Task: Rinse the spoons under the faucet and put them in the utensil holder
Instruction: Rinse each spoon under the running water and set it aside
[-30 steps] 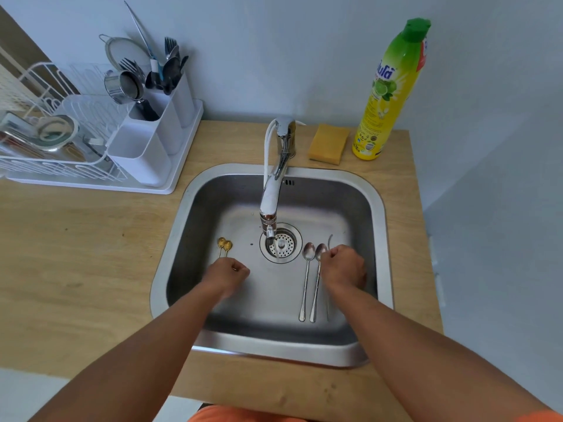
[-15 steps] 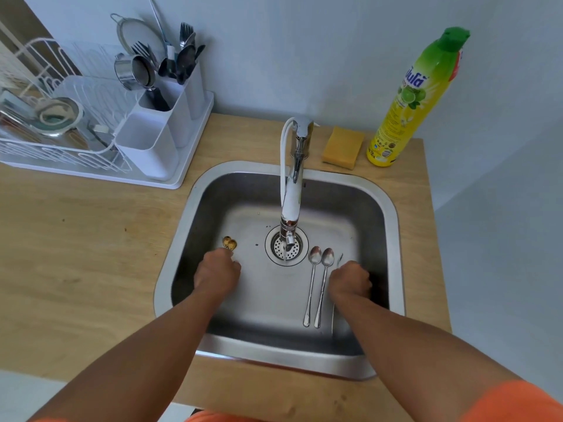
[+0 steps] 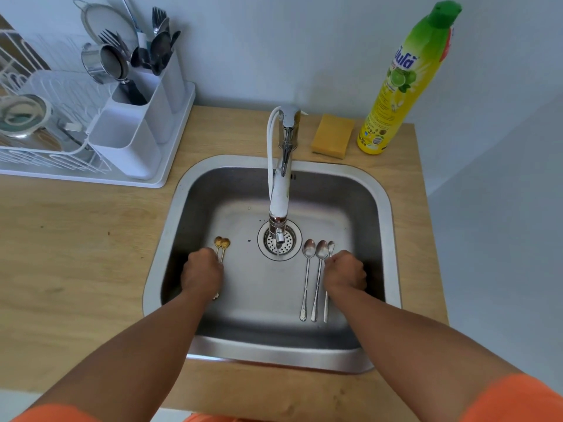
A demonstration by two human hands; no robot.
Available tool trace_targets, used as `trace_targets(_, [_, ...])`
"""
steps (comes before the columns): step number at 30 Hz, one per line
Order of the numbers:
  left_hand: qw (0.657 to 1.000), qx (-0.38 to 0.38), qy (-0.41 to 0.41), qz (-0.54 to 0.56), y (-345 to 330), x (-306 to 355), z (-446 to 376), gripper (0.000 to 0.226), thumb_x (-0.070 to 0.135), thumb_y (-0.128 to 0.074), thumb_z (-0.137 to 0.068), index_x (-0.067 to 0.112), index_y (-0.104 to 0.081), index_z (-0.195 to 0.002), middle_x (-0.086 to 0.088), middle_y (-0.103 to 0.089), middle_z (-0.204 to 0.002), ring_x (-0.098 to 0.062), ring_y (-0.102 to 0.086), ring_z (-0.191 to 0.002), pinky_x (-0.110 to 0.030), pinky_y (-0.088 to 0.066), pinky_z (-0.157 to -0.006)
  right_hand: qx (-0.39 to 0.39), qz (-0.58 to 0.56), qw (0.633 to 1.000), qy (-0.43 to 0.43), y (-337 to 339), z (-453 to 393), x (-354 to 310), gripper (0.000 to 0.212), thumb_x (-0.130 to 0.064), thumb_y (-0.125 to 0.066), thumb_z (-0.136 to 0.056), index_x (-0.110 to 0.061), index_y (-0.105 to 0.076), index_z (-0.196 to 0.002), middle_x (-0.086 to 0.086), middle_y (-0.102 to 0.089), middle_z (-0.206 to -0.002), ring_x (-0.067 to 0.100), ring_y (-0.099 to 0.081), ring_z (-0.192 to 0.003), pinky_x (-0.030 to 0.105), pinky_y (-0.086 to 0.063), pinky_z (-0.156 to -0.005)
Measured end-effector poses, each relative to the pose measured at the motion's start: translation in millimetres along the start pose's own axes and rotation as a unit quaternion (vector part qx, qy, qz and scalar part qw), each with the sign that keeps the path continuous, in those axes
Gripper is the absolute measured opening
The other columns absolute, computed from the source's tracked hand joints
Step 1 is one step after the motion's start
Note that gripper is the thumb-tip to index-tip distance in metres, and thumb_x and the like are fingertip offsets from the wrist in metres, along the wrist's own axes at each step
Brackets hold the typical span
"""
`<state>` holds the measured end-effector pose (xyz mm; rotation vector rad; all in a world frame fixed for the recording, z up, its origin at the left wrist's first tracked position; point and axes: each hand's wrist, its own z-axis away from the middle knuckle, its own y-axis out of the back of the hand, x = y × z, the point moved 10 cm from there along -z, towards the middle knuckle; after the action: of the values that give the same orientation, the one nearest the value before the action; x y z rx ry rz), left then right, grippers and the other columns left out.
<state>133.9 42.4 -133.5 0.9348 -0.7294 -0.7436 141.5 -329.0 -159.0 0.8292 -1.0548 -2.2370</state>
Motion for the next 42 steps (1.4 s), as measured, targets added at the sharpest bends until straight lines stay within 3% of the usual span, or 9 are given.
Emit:
trace_targets(3, [1.0, -0.008, 0.029, 0.007, -2, -5, -3, 0.021, 0.022, -0.069, -0.096, 0.002, -0.075, -0.098, -0.009, -0.062, -0.08, -0.022, -0.055, -0.064, -0.033, -0.046, -0.062, 0.015, -0.016, 0.999, 0.023, 3, 5, -7, 0.026, -0.038, -0.062, -0.1, -0.016, -0.071, -0.112, 0.014, -0.072, -0.115, 0.038, -0.069, -0.105, 0.039, -0.056, -0.084])
trace_targets(15, [0.999, -0.01, 0.004, -0.043, -13, 3, 2, 0.021, 0.028, -0.067, -0.095, 0.011, -0.068, -0.083, -0.003, -0.06, -0.071, -0.017, -0.056, -0.058, -0.024, -0.037, -0.047, 0.041, -0.065, 0.988, 0.131, -2, 47, -47, 0.018, -0.045, -0.06, -0.096, -0.029, -0.069, -0.098, -0.005, -0.075, -0.101, 0.025, -0.07, -0.091, 0.028, -0.041, -0.07])
trace_targets(19, [0.996, -0.078, 0.027, -0.027, -26, 7, 11, 0.025, 0.033, -0.064, -0.091, 0.016, -0.055, -0.074, -0.005, -0.061, -0.077, -0.022, -0.06, -0.067, -0.028, -0.047, -0.056, -0.029, -0.083, 0.986, 0.145, -21, 54, -57, 0.018, -0.046, -0.06, -0.094, -0.031, -0.069, -0.092, -0.012, -0.075, -0.094, 0.02, -0.07, -0.09, 0.028, -0.042, -0.07])
trace_targets(24, [0.991, -0.133, -0.011, 0.002, -36, 40, 38, 0.026, 0.033, -0.058, -0.088, 0.008, -0.064, -0.082, -0.015, -0.07, -0.086, -0.033, -0.069, -0.075, -0.037, -0.059, -0.069, -0.18, -0.129, 0.961, 0.162, -58, 61, -75, 0.029, -0.046, -0.064, -0.091, -0.02, -0.076, -0.084, -0.004, -0.077, -0.085, 0.02, -0.07, -0.083, 0.034, -0.057, -0.079])
trace_targets(29, [0.984, -0.159, -0.025, 0.071, -51, 65, 65, 0.04, 0.039, -0.058, -0.097, 0.006, -0.074, -0.084, -0.014, -0.075, -0.079, -0.032, -0.074, -0.067, -0.044, -0.065, -0.073, -0.276, -0.219, 0.93, 0.107, -76, 67, -78, 0.022, -0.036, -0.078, -0.089, -0.023, -0.078, -0.072, -0.003, -0.074, -0.069, 0.01, -0.055, -0.053, 0.023, -0.042, -0.05])
trace_targets(32, [0.952, -0.211, 0.003, 0.221, -62, 71, 79, 0.037, 0.03, -0.058, -0.101, 0.004, -0.071, -0.078, -0.012, -0.073, -0.068, -0.03, -0.071, -0.056, -0.041, -0.065, -0.06, -0.294, -0.258, 0.918, 0.06, -74, 65, -69, 0.013, -0.025, -0.083, -0.085, -0.022, -0.079, -0.074, -0.006, -0.072, -0.068, 0.007, -0.051, -0.049, 0.017, -0.034, -0.038])
trace_targets(34, [0.922, -0.259, 0.019, 0.288, -66, 72, 85, 0.033, 0.03, -0.058, -0.102, 0.005, -0.069, -0.085, -0.013, -0.07, -0.075, -0.027, -0.069, -0.062, -0.039, -0.061, -0.054, -0.29, -0.259, 0.919, 0.067, -68, 63, -67, 0.011, -0.022, -0.084, -0.085, -0.022, -0.078, -0.075, -0.007, -0.076, -0.08, 0.004, -0.053, -0.054, 0.017, -0.037, -0.041])
trace_targets(39, [0.898, -0.299, 0.037, 0.32, -64, 73, 82, 0.025, 0.031, -0.057, -0.102, 0.01, -0.07, -0.107, -0.01, -0.071, -0.108, -0.02, -0.066, -0.078, -0.028, -0.054, -0.05, -0.251, -0.253, 0.927, 0.12, -56, 59, -70, 0.017, -0.019, -0.082, -0.086, -0.024, -0.076, -0.072, -0.006, -0.078, -0.088, 0.01, -0.072, -0.089, 0.026, -0.053, -0.083])
trace_targets(42, [0.904, -0.241, 0.035, 0.351, -50, 80, 68, 0.022, 0.027, -0.052, -0.104, 0.017, -0.07, -0.112, -0.004, -0.072, -0.11, -0.018, -0.063, -0.08, -0.029, -0.053, -0.053, -0.244, -0.24, 0.929, 0.143, -52, 57, -72, 0.016, -0.021, -0.081, -0.087, -0.023, -0.077, -0.072, -0.007, -0.078, -0.08, 0.01, -0.072, -0.084, 0.025, -0.053, -0.08])
